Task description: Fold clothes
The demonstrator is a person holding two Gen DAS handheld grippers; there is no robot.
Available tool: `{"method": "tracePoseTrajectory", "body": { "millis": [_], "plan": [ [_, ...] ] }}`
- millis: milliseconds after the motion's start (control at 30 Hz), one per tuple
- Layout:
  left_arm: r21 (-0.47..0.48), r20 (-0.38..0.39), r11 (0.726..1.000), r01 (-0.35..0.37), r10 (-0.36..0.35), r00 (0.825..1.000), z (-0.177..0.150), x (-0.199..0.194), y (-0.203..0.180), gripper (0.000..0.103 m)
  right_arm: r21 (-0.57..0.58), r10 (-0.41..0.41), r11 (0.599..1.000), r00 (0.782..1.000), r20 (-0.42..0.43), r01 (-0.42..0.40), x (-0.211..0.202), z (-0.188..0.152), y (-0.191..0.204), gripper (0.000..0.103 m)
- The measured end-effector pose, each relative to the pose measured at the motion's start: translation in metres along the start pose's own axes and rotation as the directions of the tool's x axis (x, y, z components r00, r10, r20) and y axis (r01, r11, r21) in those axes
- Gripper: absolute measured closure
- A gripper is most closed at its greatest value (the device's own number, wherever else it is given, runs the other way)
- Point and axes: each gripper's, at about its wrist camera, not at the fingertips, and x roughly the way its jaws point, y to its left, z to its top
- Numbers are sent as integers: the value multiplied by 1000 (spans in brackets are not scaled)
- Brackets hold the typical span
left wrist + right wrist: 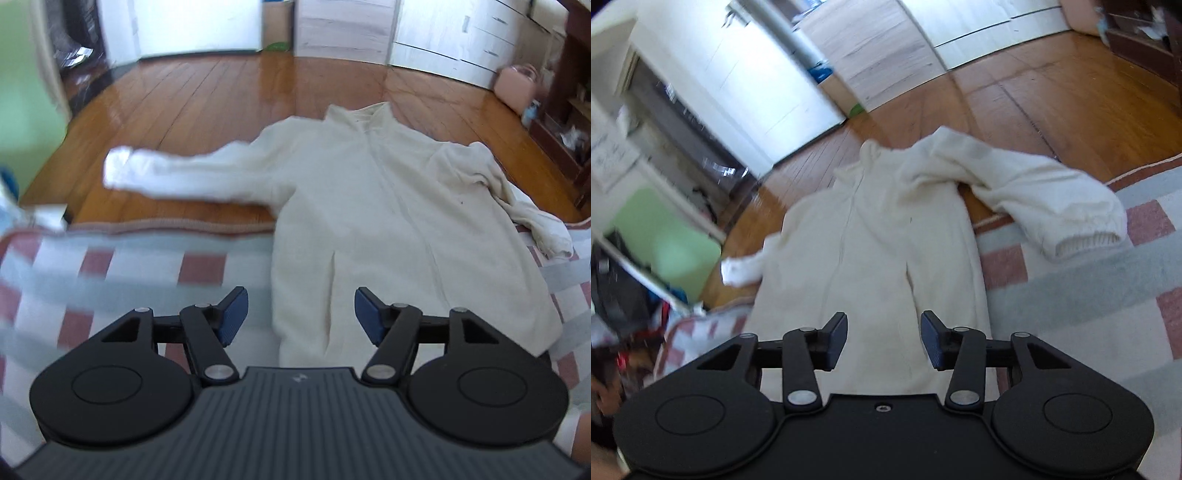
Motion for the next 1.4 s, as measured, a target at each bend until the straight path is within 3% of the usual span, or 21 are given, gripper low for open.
{"method": "tracePoseTrajectory", "body": {
  "millis": [133,200,300,500,633,767,867,933,1000,1100,1200,1267,1400],
  "plan": [
    [40,46,994,105,-106,993,53,16,-29,40,68,46,997,998,-34,-44,23,65,18,50],
    [37,60,990,135,-137,989,79,30,-44,40,2,-41,999,996,-81,41,40,99,38,49],
    [18,60,992,128,-129,990,113,55,-61,40,-122,-198,976,972,-130,182,66,149,68,49],
    [-65,14,996,56,-55,998,141,127,-60,40,-226,-340,927,924,-172,299,118,209,90,49],
    [-84,2,994,71,-71,997,128,169,-54,40,-292,-386,899,905,-181,325,157,211,86,49],
    [-12,-20,996,85,-85,996,123,206,-59,40,-337,-427,874,884,-192,349,206,204,70,49],
    [34,-19,997,74,-74,997,124,230,-63,40,-388,-522,807,845,-117,445,234,193,61,49],
    [39,-2,997,72,-72,997,118,240,-64,40,-462,-519,775,851,-77,431,239,179,64,50],
    [9,-17,993,118,-118,993,104,251,-57,40,-534,-506,743,861,-54,403,242,166,67,50],
    [25,-37,992,127,-126,991,95,266,-52,40,-593,-523,699,851,-42,400,238,163,67,50],
    [58,-20,994,90,-89,996,98,273,-49,40,-607,-511,699,857,-57,377,232,171,66,49],
    [37,1,994,104,-104,995,102,274,-44,40,-599,-500,710,864,-59,370,234,177,64,49],
    [5,11,994,113,-113,994,102,278,-36,40,-572,-504,727,861,-67,381,265,187,54,49]
  ]
}}
